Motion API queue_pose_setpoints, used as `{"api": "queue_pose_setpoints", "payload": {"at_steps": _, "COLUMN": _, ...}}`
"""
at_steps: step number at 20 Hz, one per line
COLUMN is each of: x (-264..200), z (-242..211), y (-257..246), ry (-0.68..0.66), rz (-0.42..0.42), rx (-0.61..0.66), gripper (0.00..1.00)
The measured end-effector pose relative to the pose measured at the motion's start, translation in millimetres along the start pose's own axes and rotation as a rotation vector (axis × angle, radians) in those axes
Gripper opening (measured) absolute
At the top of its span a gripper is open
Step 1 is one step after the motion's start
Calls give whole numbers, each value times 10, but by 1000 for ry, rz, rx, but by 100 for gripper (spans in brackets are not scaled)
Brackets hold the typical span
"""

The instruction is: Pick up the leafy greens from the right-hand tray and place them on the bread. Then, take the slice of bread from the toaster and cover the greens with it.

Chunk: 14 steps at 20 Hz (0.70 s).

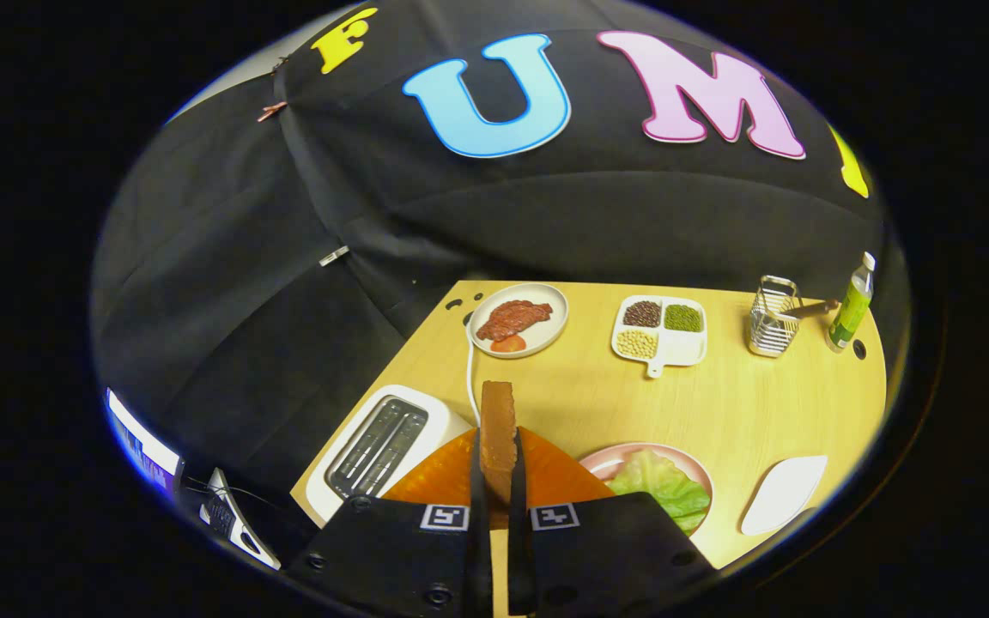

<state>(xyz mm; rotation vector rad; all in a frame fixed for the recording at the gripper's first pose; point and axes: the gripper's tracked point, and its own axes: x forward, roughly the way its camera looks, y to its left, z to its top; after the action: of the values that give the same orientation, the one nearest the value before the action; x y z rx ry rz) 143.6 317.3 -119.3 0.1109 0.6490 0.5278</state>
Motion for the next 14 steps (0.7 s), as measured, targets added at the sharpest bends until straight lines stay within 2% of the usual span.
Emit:
{"api": "queue_pose_setpoints", "payload": {"at_steps": 6, "x": 111, "z": -254, "y": -536, "ry": 36, "rz": -46, "rx": 99, "gripper": 11}}
{"api": "queue_pose_setpoints", "payload": {"at_steps": 14, "x": 263, "z": -708, "y": -862, "ry": 109, "rz": -47, "rx": 228, "gripper": 11}}
